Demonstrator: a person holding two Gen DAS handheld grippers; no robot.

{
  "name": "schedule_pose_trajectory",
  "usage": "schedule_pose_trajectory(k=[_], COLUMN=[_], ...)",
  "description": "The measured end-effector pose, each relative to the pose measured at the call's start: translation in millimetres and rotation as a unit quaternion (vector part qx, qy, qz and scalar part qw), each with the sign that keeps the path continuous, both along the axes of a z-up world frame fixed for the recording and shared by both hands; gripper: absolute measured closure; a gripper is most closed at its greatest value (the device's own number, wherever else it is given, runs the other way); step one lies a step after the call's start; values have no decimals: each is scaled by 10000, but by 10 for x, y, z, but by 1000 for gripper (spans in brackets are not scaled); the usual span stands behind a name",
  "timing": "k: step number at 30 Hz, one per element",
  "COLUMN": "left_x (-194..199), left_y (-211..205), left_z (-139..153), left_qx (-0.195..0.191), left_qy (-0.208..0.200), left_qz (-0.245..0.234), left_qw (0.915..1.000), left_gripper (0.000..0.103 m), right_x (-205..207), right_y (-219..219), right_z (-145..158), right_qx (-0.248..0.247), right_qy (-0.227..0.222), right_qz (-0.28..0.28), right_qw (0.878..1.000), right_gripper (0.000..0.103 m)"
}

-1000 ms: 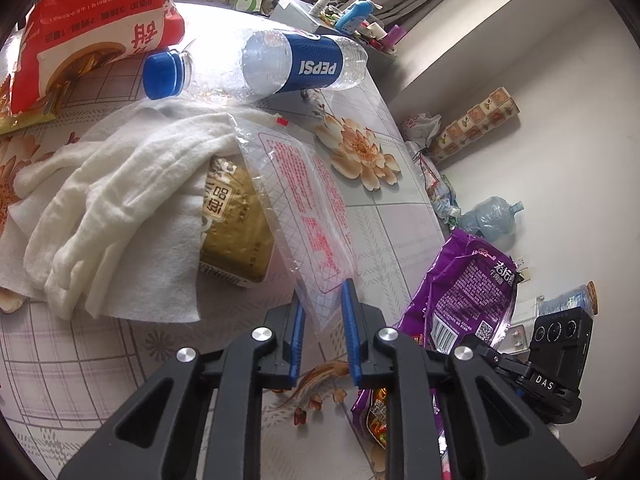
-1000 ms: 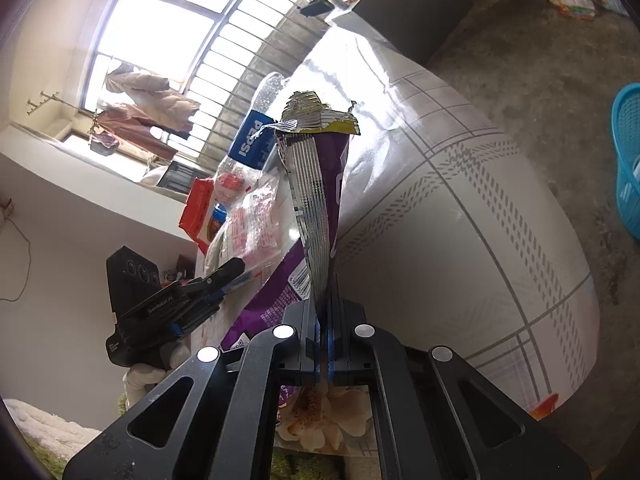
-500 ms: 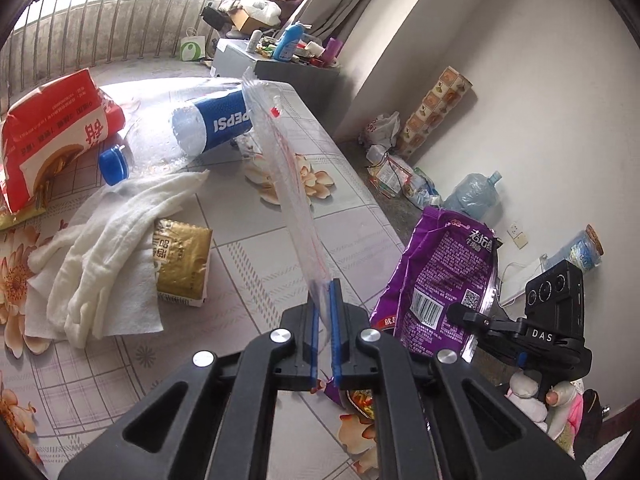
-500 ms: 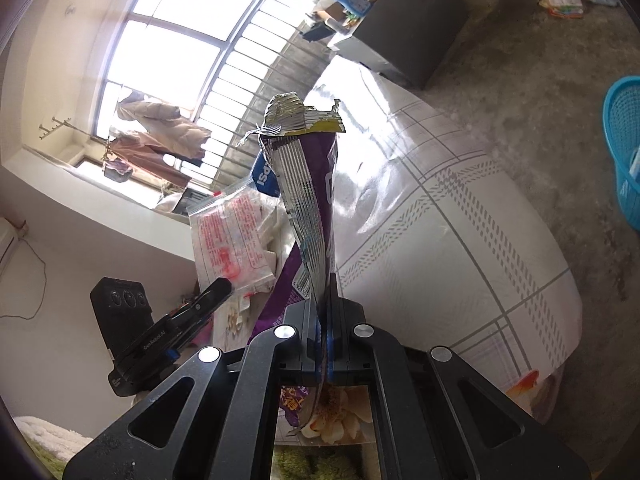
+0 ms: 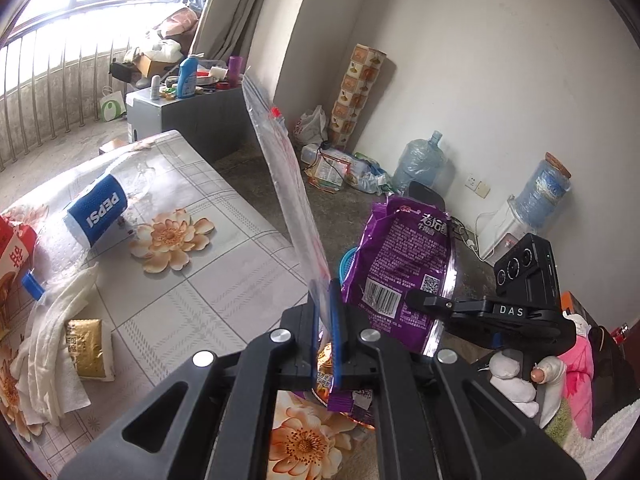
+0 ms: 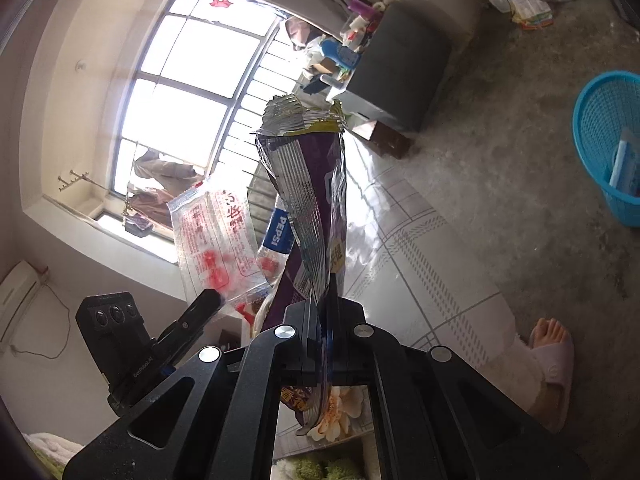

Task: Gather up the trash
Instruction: 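Carry the plastic bag and wrapper over the blue basket and release both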

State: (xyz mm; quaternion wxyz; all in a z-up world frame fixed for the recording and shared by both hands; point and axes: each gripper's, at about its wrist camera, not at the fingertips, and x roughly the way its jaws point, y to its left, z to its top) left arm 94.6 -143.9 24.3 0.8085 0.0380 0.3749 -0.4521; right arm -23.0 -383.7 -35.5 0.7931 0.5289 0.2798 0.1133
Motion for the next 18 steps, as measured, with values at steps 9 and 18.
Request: schedule_pose_trajectory(k=[9, 18], left_x=[-123, -84], left_y=[-860, -2017], left_z=[-57, -373], left_qx=[292, 805], left_qy=[-73, 198], left_qz=[-895, -1842], left_qw=[9955, 9794], left_gripper=[99, 99], right_x=[-150, -576], right_y=[-373, -1235], right_z=[-347, -1038], right_qx=[854, 1480], right_qy=[60, 784], right_qz=[-579, -2058], right_qw=[9946, 9642], right_gripper=[103, 103])
